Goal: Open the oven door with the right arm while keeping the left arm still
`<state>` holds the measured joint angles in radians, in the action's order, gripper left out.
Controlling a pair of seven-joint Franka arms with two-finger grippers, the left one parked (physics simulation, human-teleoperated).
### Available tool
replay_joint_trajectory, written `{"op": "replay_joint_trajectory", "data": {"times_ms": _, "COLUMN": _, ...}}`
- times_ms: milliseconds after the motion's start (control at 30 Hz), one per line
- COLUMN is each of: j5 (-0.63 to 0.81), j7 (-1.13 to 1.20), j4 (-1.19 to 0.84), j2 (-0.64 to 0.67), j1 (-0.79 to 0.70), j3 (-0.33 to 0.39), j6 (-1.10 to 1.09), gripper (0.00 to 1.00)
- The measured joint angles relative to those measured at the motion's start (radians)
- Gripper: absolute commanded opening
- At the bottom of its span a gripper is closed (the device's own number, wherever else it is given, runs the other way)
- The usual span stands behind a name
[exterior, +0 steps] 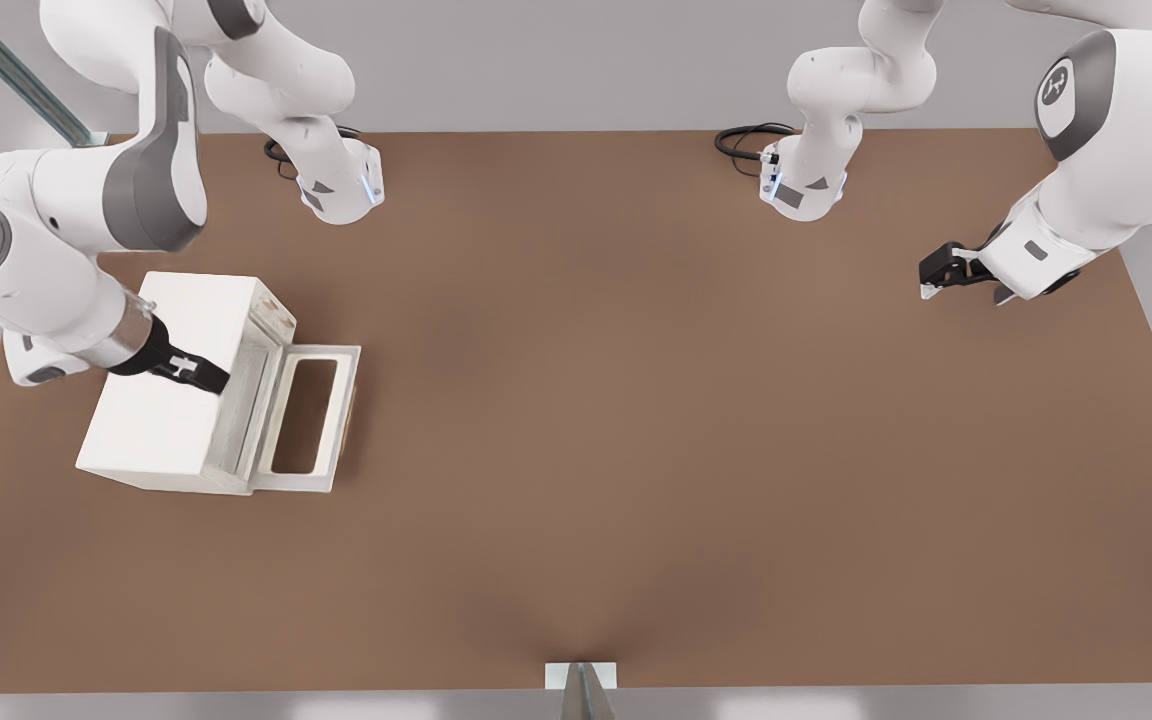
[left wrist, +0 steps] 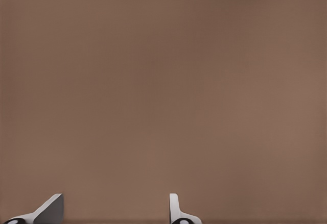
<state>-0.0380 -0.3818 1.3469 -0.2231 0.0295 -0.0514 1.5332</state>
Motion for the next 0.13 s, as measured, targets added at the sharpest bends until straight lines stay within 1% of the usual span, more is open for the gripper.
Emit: {"op": "replay_joint_trajectory", "data": {"times_ms": 133, "j5": -0.001, "j7": 0.085, "j4": 0.019, "j2": 0.013, "j1": 0.000, "j3": 0.002, "j6": 0.019, "gripper": 1.00}}
